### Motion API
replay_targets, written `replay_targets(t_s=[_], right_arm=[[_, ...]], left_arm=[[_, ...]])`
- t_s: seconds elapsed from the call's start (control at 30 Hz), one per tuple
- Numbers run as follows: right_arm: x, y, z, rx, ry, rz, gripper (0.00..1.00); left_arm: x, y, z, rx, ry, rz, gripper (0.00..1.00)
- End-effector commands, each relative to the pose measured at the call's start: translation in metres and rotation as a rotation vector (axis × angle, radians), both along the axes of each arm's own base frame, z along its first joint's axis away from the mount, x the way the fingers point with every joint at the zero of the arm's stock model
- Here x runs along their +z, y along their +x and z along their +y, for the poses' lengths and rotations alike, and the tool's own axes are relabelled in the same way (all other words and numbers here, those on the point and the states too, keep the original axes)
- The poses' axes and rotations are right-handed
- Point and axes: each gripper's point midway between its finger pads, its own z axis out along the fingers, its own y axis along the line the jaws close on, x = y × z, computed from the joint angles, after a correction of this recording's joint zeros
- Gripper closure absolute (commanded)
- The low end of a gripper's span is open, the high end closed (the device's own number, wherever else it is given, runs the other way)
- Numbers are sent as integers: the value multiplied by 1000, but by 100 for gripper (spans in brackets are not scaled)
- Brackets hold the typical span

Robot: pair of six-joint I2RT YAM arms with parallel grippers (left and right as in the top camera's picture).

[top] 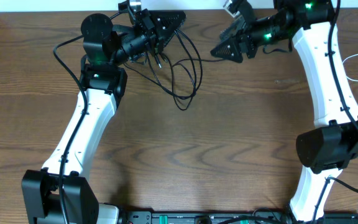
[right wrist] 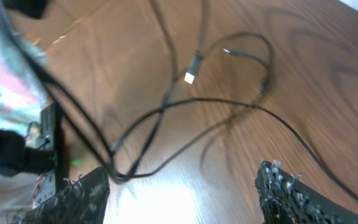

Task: Untangle cables

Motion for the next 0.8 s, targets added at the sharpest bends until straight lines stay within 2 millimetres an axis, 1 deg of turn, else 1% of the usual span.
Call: replay_targets(t_s=[0.0, 0.07, 0.2, 0.27, 0.3, 0.33, 0.37, 0.43, 0.47, 0.53, 0.6, 0.63, 0.7, 0.73, 0.77], right_arm=[[11, -23, 26, 167, 72, -94, 27], [8, -27, 33, 182, 49, -103, 28], [3, -26, 42, 183, 7, -120, 34], [3, -22, 45, 155, 3, -108, 41], [2, -16, 47, 123, -12, -103, 48], [-1, -8, 47, 71, -46, -95, 53], [-7, 6, 44, -27, -107, -81, 57], [-15, 27, 38, -194, -194, -68, 60], [-17, 33, 37, -243, -218, -71, 61], [-17, 37, 41, -279, -234, -82, 61], [-15, 36, 49, -271, -225, -89, 62], [-14, 36, 52, -284, -221, -87, 67], [-15, 46, 48, -404, -237, -52, 76], [-18, 55, 38, -525, -261, -21, 82], [-21, 65, 22, -670, -290, 11, 90]], left_arm=[[18, -10, -1, -16, 14, -65, 90], [14, -10, -1, -15, 26, -55, 90], [9, -9, -1, -15, 33, -33, 89], [9, -9, -1, -16, 33, -33, 90], [9, -10, -2, -16, 33, -33, 90], [9, -10, -3, -19, 33, -33, 90], [9, -11, -5, -26, 33, -32, 90], [9, -15, -10, -47, 33, -34, 90], [9, -17, -13, -59, 34, -34, 90], [8, -22, -18, -83, 34, -34, 90], [8, -24, -23, -96, 34, -35, 90], [8, -25, -25, -100, 34, -35, 90], [9, -27, -28, -108, 34, -35, 90], [9, -28, -28, -114, 34, -35, 90], [9, -29, -29, -117, 34, -35, 90]])
